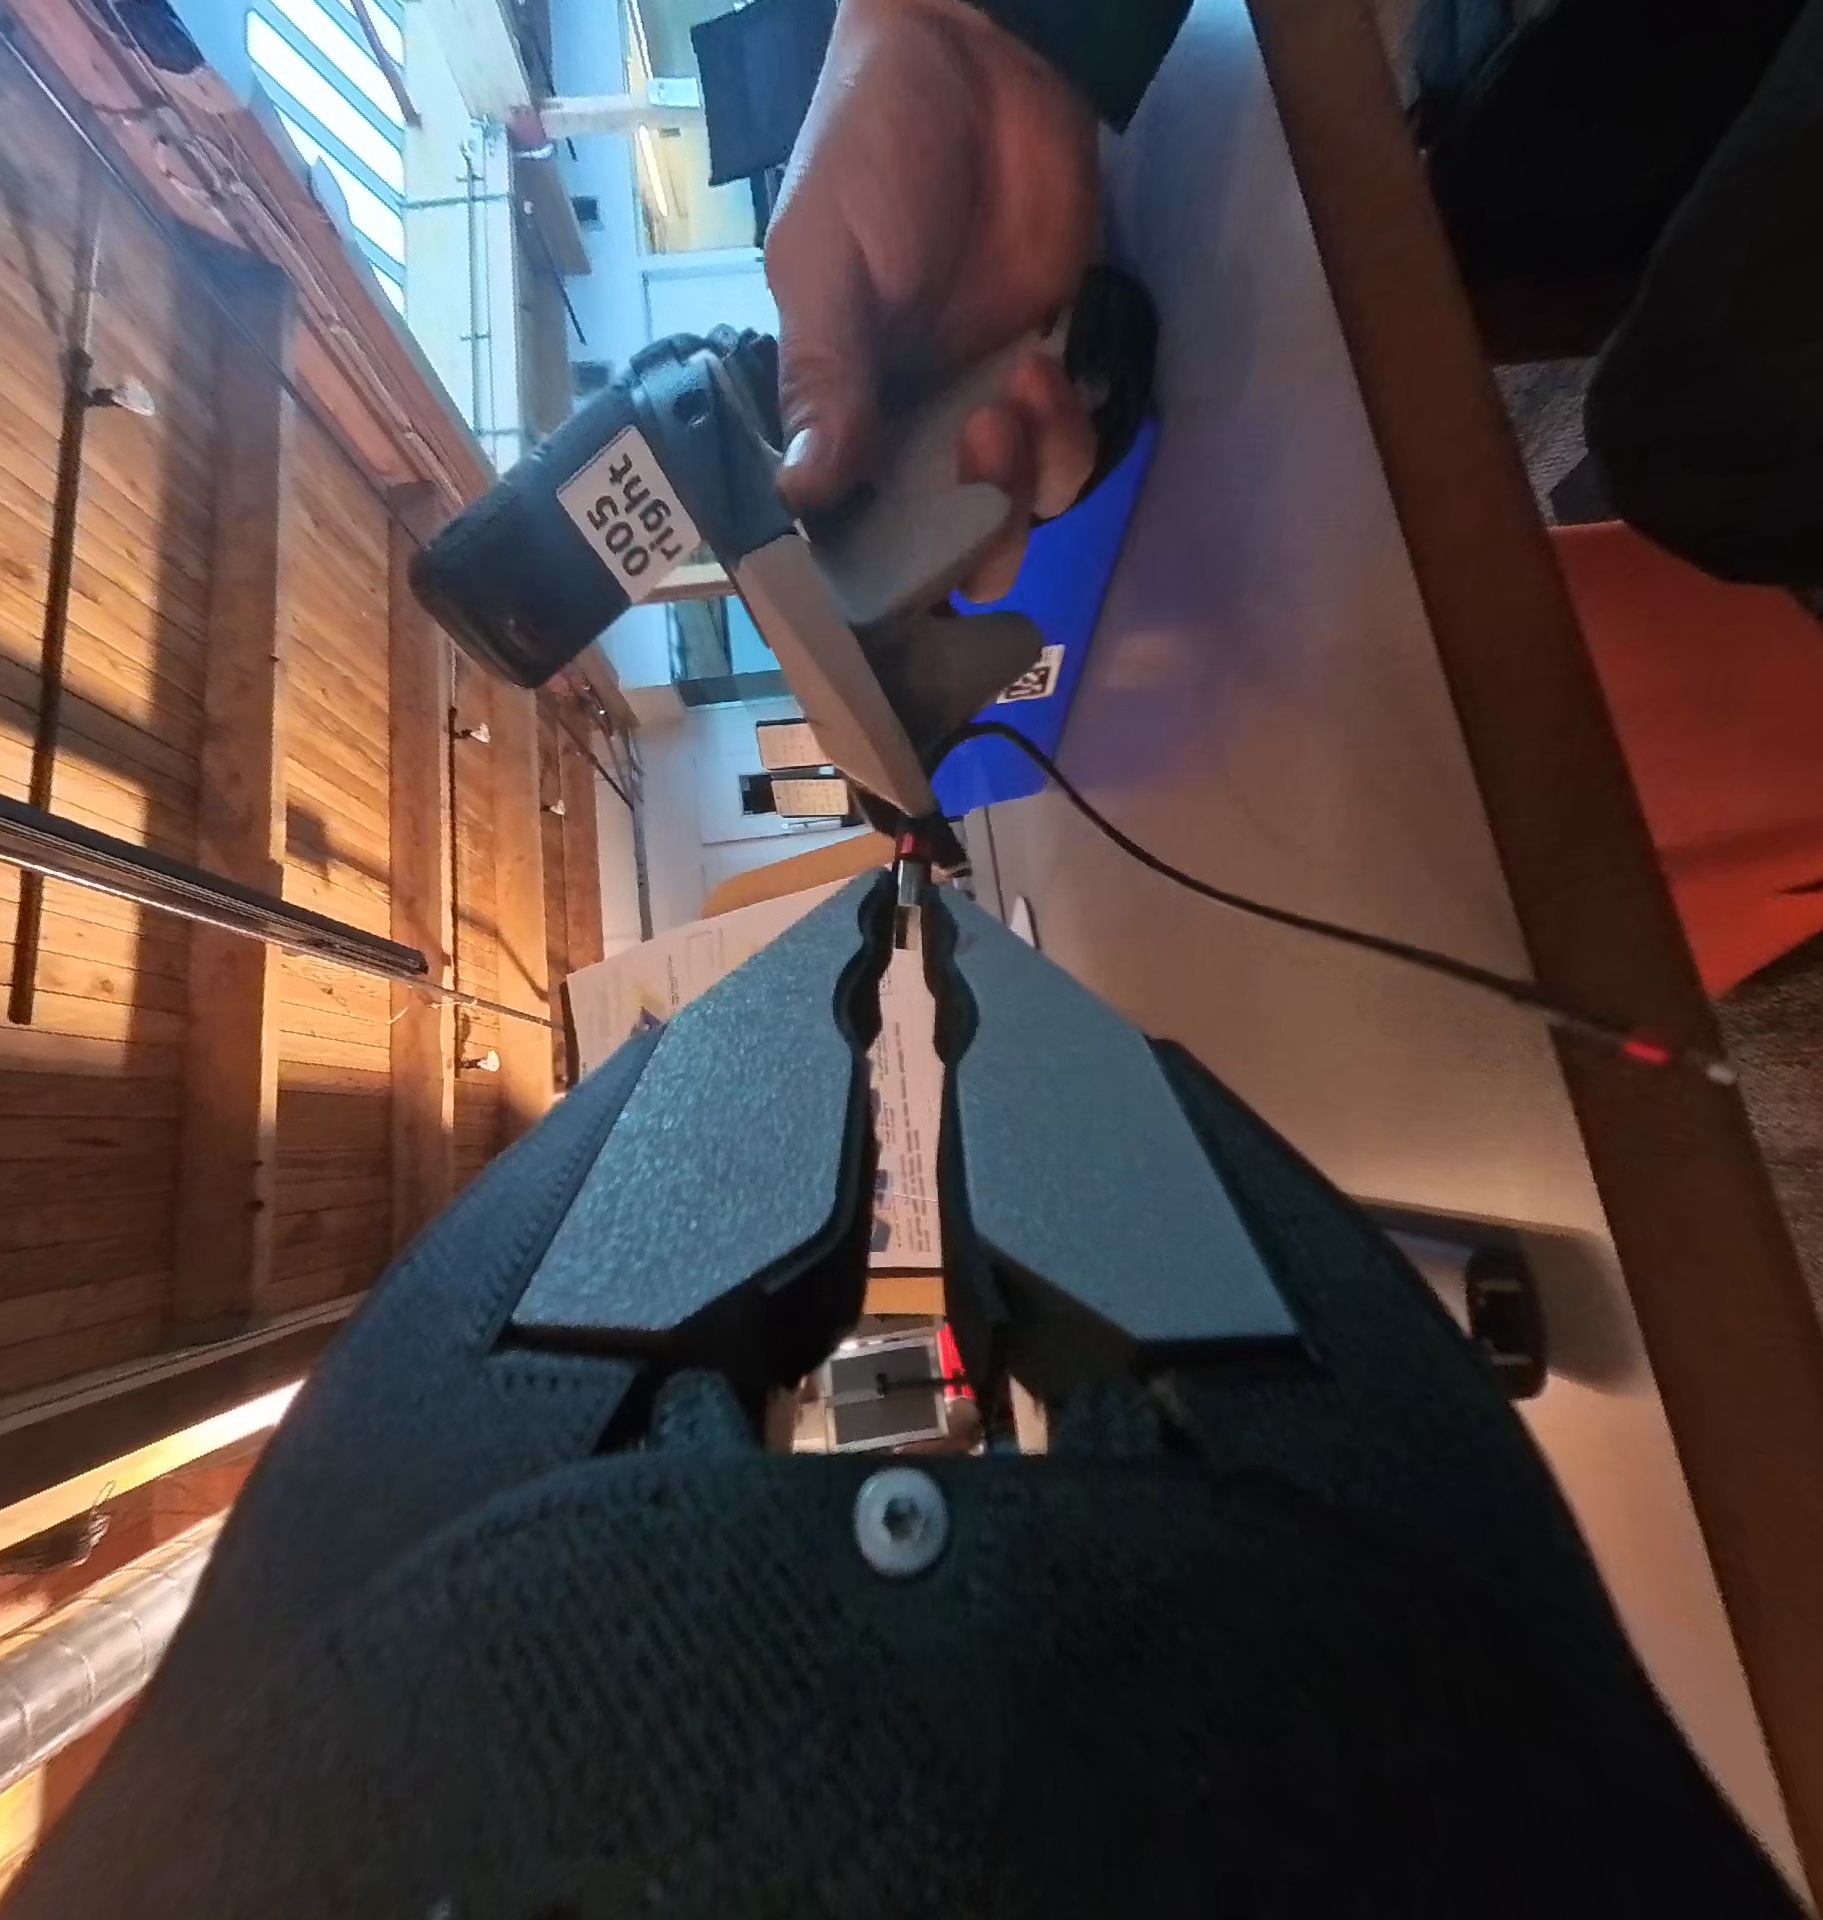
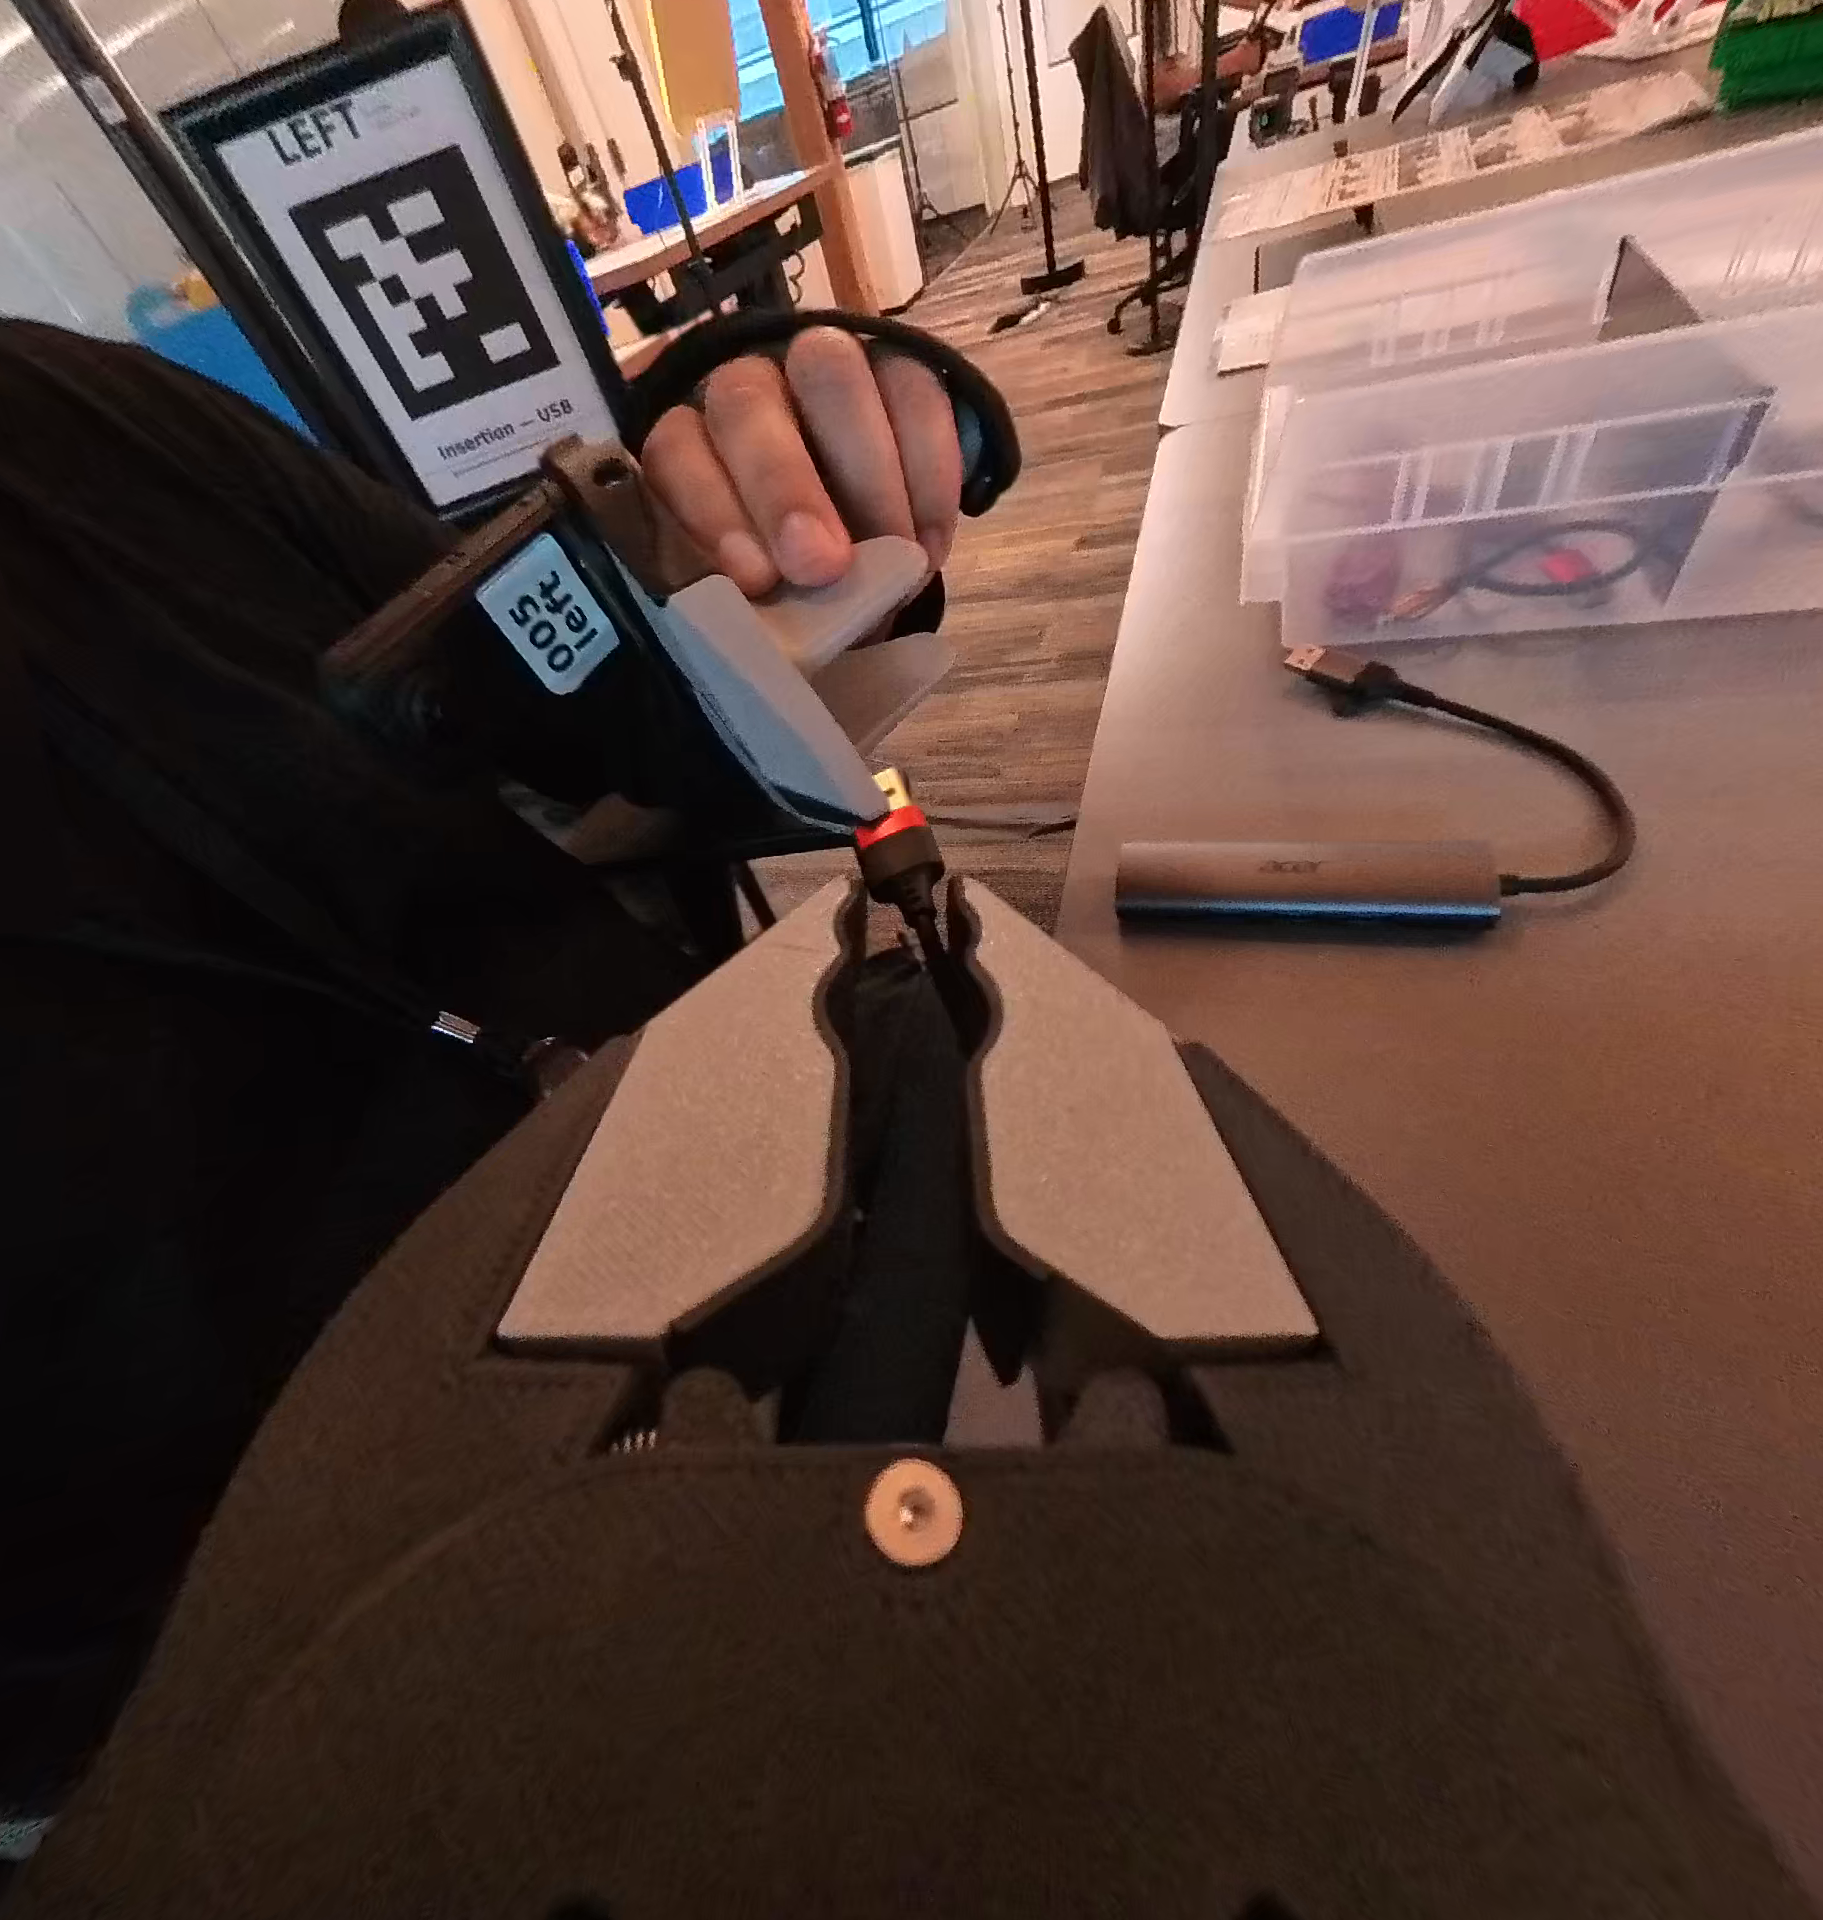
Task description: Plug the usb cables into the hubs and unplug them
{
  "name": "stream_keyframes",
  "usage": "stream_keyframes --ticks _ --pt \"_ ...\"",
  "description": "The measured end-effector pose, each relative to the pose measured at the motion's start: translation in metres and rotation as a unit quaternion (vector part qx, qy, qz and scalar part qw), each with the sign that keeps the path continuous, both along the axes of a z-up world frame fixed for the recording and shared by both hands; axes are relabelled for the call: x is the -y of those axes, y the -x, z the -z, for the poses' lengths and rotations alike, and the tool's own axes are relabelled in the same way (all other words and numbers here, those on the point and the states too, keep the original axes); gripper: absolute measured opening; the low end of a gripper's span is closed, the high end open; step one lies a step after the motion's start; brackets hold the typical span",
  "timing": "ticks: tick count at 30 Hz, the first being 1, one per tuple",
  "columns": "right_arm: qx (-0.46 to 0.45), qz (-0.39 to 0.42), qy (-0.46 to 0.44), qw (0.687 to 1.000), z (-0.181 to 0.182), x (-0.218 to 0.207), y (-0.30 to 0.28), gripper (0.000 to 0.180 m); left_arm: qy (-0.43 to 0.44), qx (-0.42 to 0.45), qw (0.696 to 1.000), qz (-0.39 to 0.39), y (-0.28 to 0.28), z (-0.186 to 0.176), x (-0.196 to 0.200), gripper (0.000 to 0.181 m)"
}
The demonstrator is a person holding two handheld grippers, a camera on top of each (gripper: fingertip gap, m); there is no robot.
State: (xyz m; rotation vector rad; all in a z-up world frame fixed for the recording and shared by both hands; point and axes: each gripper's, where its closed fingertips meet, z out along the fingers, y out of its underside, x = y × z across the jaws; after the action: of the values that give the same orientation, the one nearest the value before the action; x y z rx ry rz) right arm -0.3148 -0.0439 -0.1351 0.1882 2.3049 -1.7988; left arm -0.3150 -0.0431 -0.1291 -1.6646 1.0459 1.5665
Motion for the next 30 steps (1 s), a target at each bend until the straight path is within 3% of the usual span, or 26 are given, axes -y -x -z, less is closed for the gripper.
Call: stream_keyframes --ticks 10,15,17,19,21,24,26,30 --pt "-0.026 0.026 -0.023 0.999 0.006 0.002 0.009 0.011 -0.005 0.034 0.999 -0.003 0.010 0.007 0.002 0.002" --pt "-0.031 0.088 -0.080 0.992 0.023 0.000 0.030 0.009 0.014 0.250 0.967 -0.048 0.032 0.020 0.036 0.007" --pt "-0.024 0.095 -0.070 0.993 0.019 -0.003 0.033 0.010 -0.023 0.340 0.937 -0.076 0.046 0.011 0.052 0.016" --pt "-0.024 0.106 -0.065 0.992 0.017 -0.006 0.037 0.010 -0.062 0.439 0.884 -0.149 0.071 0.012 0.068 0.025" --pt "-0.027 0.120 -0.071 0.990 0.019 -0.009 0.042 0.010 -0.099 0.559 0.797 -0.208 0.087 0.025 0.077 0.034" --pt "-0.031 0.129 -0.074 0.988 0.019 -0.011 0.044 0.010 -0.133 0.692 0.676 -0.215 0.093 0.044 0.068 0.060" --pt "-0.036 0.135 -0.079 0.987 0.019 -0.012 0.046 0.010 -0.151 0.709 0.648 -0.233 0.104 0.056 0.065 0.078" --pt "-0.049 0.140 -0.085 0.985 0.016 -0.016 0.045 0.011 -0.132 0.679 0.643 -0.328 0.119 0.093 0.077 0.085"
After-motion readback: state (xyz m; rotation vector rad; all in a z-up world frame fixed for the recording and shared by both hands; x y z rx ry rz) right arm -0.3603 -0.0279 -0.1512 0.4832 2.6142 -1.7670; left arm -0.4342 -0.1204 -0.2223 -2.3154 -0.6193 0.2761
